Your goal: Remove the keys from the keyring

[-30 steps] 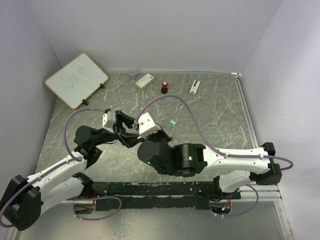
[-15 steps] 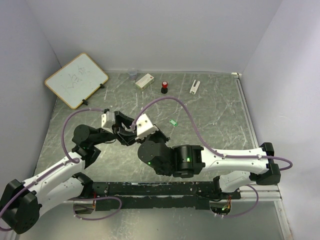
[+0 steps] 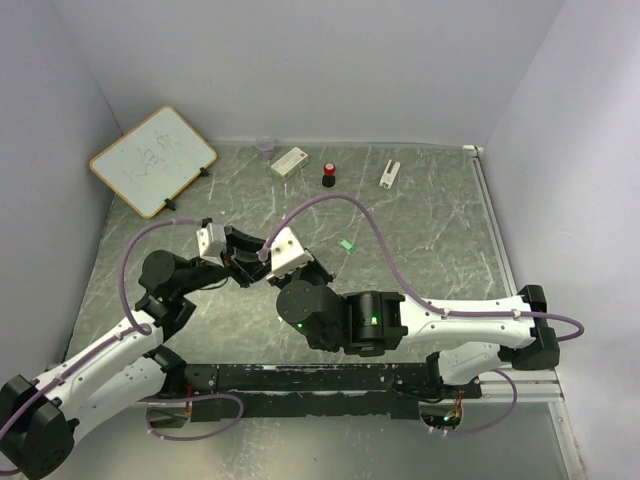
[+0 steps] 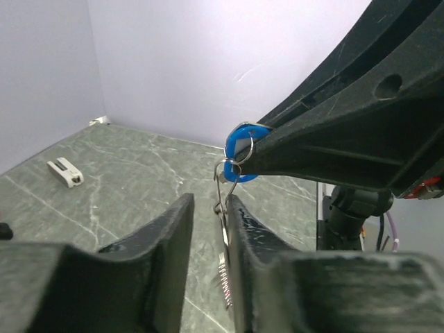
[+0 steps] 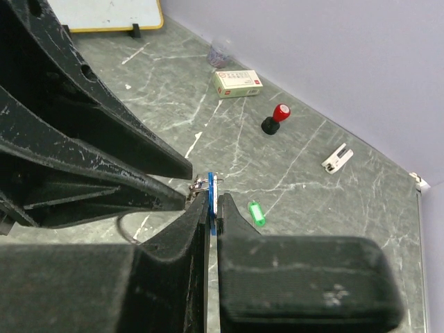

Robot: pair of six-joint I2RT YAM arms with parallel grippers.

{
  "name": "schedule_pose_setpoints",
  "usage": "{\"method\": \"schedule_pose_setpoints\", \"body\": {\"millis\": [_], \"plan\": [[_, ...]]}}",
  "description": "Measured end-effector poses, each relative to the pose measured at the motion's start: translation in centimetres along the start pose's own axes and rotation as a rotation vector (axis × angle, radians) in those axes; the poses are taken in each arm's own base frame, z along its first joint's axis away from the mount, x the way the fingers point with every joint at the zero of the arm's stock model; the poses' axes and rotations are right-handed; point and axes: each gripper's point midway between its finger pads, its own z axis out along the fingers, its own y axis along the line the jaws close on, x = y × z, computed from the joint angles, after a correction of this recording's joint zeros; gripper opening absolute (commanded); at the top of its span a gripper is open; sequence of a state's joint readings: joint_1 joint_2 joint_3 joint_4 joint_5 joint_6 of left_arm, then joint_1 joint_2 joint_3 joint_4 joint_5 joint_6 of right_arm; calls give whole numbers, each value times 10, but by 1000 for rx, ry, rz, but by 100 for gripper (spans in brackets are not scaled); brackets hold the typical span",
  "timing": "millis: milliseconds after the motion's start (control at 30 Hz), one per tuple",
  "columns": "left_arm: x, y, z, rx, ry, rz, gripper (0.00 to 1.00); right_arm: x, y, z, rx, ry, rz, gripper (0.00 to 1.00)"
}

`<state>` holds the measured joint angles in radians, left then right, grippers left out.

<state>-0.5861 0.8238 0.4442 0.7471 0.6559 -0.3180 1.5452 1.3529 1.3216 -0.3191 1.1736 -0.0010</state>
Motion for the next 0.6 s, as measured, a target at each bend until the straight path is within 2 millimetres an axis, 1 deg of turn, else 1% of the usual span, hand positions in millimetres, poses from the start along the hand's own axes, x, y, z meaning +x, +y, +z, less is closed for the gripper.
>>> {"method": "schedule_pose_setpoints", "body": {"millis": [33, 67, 200, 367, 433, 600], "plan": [[-2, 1, 0, -9, -7, 5, 28, 0, 0, 0, -1, -1, 1, 0], [-4, 2, -1, -16, -12, 10, 30, -1, 1, 0, -1, -2, 3, 0], [-8, 5, -1, -37, -26, 19, 37, -2, 3, 1, -8, -5, 10, 0], [-7, 6, -1, -44, -23, 16, 56, -2, 4, 1, -12, -8, 15, 0], [-6, 6, -1, -44, -22, 15, 57, -1, 5, 1, -11, -8, 12, 0], [-6, 7, -2, -49, -17, 16, 56, 0, 7, 2, -11, -8, 1, 0]]}}
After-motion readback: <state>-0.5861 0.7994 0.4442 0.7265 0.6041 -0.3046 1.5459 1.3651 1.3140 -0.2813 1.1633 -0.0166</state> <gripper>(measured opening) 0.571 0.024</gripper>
